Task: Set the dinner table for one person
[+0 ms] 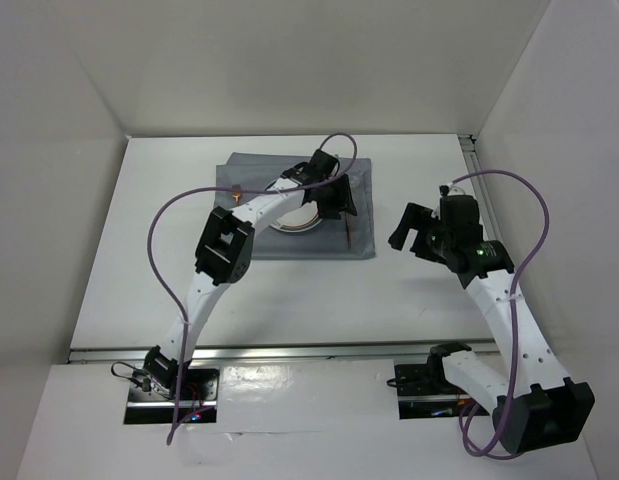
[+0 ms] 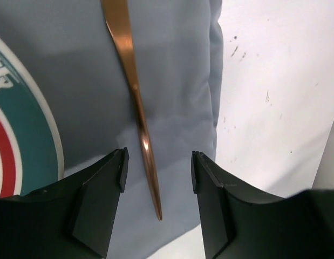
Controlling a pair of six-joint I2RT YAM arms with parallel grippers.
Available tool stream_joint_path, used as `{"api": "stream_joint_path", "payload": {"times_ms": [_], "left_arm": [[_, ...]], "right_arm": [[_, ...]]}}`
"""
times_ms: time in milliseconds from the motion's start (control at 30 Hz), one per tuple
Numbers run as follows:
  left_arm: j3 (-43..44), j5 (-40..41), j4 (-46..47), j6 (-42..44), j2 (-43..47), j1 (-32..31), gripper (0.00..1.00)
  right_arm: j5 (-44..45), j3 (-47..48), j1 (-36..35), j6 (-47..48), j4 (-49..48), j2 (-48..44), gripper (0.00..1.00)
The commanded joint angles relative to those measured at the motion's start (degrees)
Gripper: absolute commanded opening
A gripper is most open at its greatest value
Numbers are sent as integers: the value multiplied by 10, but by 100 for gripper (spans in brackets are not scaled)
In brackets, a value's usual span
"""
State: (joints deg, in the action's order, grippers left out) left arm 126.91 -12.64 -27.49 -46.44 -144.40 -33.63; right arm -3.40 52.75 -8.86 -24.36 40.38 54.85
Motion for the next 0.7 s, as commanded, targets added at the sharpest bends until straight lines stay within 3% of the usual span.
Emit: {"api": "stream_joint_path", "payload": {"times_ms": [0, 267, 367, 533, 667], "left_arm": [[11, -5, -21, 24, 61, -6, 67], [-8, 67, -120, 79, 207, -45, 68], [-101, 105, -127, 87, 317, -51, 73], [-321, 237, -132, 101, 544, -45, 88], [-438, 279, -132, 89, 680, -45, 89]], "right_arm": [[6, 38, -5, 2, 10, -11, 100], [1, 92, -5, -12, 22, 45, 100], [-3, 122, -5, -26, 15, 85, 100], [-21, 169, -5, -37, 1, 141, 100], [1, 166, -5, -25, -10, 148, 100]]}}
